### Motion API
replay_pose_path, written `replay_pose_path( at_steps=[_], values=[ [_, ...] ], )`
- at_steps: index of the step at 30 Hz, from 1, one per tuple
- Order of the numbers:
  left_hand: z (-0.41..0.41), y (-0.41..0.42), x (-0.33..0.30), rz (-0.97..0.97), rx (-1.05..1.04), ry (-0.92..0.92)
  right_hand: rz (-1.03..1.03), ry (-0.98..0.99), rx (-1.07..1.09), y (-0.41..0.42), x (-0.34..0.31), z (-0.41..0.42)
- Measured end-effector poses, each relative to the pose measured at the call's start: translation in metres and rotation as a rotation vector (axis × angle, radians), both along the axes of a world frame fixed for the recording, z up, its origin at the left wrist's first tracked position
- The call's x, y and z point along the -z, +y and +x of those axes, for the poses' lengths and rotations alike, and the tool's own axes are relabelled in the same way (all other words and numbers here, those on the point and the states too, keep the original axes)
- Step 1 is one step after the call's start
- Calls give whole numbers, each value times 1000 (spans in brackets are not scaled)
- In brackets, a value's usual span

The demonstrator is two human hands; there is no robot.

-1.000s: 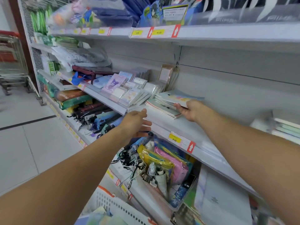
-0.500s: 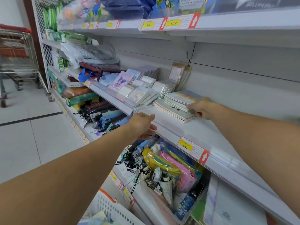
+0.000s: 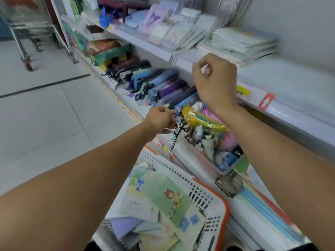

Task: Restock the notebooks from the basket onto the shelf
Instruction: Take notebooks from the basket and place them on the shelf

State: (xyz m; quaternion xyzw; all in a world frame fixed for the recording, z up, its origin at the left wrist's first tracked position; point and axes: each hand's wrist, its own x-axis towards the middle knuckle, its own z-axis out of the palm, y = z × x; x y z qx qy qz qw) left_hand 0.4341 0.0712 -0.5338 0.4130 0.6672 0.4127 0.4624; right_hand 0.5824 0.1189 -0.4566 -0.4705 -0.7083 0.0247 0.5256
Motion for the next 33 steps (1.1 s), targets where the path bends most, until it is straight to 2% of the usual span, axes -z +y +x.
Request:
replay_pose_path(
  at_steps=[2, 3, 5, 6, 7, 10, 12, 15, 17, 20, 23, 27, 31, 33],
  values=[
    [-21, -37, 52, -121, -18, 104, -202, -16, -177, -50, 70, -26],
    [-31, -57, 78, -183, -21, 159, -385, -83, -244, -70, 109, -33],
    [-49, -98, 124, -302, -66, 217, -874, -357, -348, -103, 183, -37],
    [-57, -118, 143, -357, -99, 223, -1053, -492, -386, -116, 217, -35],
    [-63, -135, 161, -414, -121, 240, -1160, -579, -399, -128, 245, -31],
    [-69, -169, 199, -519, -127, 379, -1271, -586, -374, -156, 301, -16],
    [-66, -176, 208, -519, -130, 444, -1289, -622, -410, -170, 322, -10],
    [-68, -181, 215, -525, -82, 576, -1198, -661, -364, -183, 338, -6],
    [-72, -185, 219, -553, -104, 575, -1149, -690, -330, -187, 339, -5],
    [-73, -186, 220, -496, -166, 457, -1107, -761, -332, -187, 337, 0],
    [-67, -183, 218, -451, -199, 342, -1086, -752, -346, -187, 332, 4],
    [-67, -185, 216, -567, -203, 324, -915, -829, -277, -190, 317, 7],
    [-69, -191, 214, -609, -294, 122, -739, -738, -125, -180, 279, -12],
    [-69, -193, 216, -628, -265, 101, -677, -674, -107, -174, 255, -31]
  ],
)
